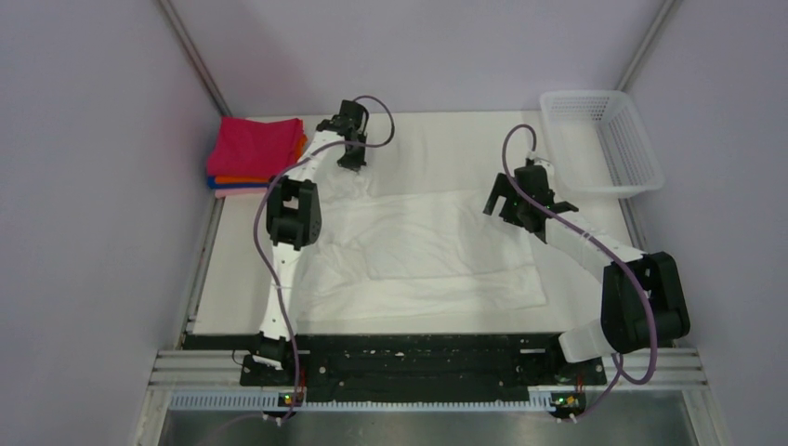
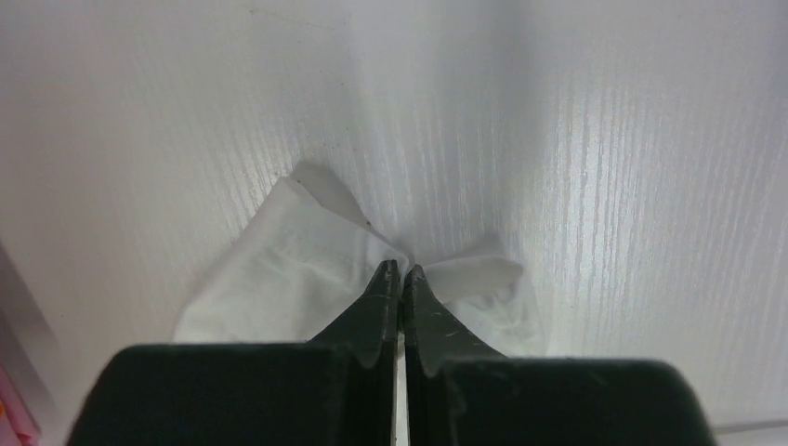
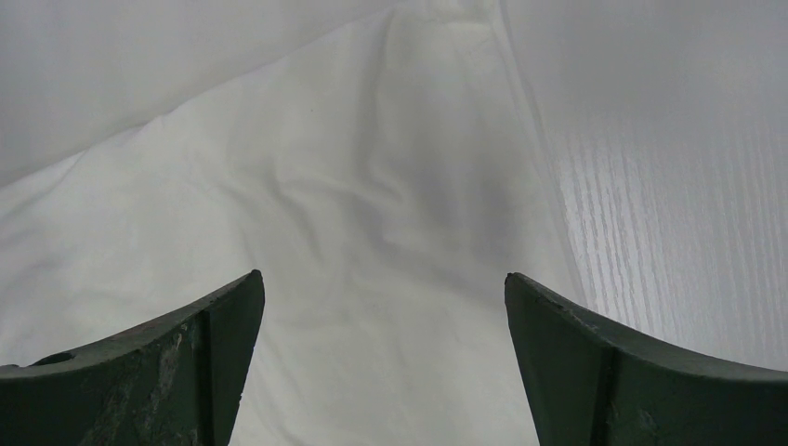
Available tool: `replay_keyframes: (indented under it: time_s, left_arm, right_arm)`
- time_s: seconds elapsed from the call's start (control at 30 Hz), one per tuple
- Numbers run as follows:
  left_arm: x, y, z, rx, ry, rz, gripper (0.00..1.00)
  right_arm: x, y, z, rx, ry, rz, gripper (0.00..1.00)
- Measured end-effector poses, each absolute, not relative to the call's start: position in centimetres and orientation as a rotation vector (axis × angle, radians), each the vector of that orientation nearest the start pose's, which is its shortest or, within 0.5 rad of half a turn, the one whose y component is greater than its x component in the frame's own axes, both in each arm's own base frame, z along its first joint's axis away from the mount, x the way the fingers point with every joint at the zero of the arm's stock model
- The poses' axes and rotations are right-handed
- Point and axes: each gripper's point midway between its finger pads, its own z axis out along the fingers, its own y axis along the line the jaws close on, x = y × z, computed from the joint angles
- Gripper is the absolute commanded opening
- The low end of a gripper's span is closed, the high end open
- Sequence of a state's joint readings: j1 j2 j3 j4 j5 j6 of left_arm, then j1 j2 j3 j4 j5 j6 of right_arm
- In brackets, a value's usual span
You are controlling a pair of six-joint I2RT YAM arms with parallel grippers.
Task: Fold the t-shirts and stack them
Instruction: Grab the side of the flattened tshirt furthest away from the robot with both arms
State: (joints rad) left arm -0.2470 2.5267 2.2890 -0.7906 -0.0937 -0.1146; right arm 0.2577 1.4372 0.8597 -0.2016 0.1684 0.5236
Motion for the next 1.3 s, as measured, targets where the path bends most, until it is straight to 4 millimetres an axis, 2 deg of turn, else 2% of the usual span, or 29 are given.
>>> replay_keyframes:
  time_s: [0.13, 0.23, 0.33, 0.43, 0.5, 0.63, 0.73, 0.8, 0.93, 1.03, 1.13, 1.3]
  left_arm:
    - [56.5, -13.0, 3.3, 0.114, 2.583, -0.012, 0.0]
    - [55.8, -12.8, 3.5, 0.1, 2.591, -0.007, 0.0]
    - [54.0, -12.4, 3.7, 0.081, 2.615, -0.006, 0.0]
    - [52.5, -12.1, 4.8, 0.055, 2.605, -0.017, 0.0]
    - [51.6, -12.0, 6.1, 0.031, 2.584, -0.029, 0.0]
    - [50.5, -11.9, 8.6, -0.023, 2.538, -0.064, 0.0]
    - [49.5, -11.9, 9.6, -0.061, 2.52, -0.088, 0.0]
    - [48.5, -11.7, 9.6, -0.086, 2.526, -0.094, 0.0]
    - [46.6, -11.5, 8.7, -0.128, 2.552, -0.104, 0.0]
    - [45.1, -11.3, 8.0, -0.159, 2.572, -0.111, 0.0]
    - [43.8, -11.1, 7.6, -0.186, 2.586, -0.123, 0.0]
    - [42.8, -11.2, 8.4, -0.214, 2.568, -0.15, 0.0]
  right_arm:
    - [36.8, 8.5, 9.2, 0.4, 2.305, 0.173, 0.99]
    - [38.2, 8.2, 10.0, 0.417, 2.288, 0.152, 0.98]
    - [40.8, 7.9, 10.9, 0.431, 2.267, 0.11, 0.95]
    - [43.9, 7.6, 11.2, 0.434, 2.26, 0.044, 0.91]
    - [45.8, 7.4, 10.9, 0.428, 2.264, -0.005, 0.87]
    - [48.3, 6.8, 9.2, 0.412, 2.298, -0.112, 0.82]
    - [49.2, 6.1, 7.6, 0.405, 2.329, -0.184, 0.79]
    - [49.6, 5.6, 6.5, 0.404, 2.347, -0.224, 0.75]
    - [49.9, 4.9, 4.6, 0.398, 2.383, -0.277, 0.72]
    - [49.7, 4.6, 3.7, 0.394, 2.403, -0.298, 0.66]
    - [49.8, 4.6, 3.5, 0.386, 2.407, -0.298, 0.54]
    - [49.8, 4.8, 3.2, 0.386, 2.395, -0.276, 0.26]
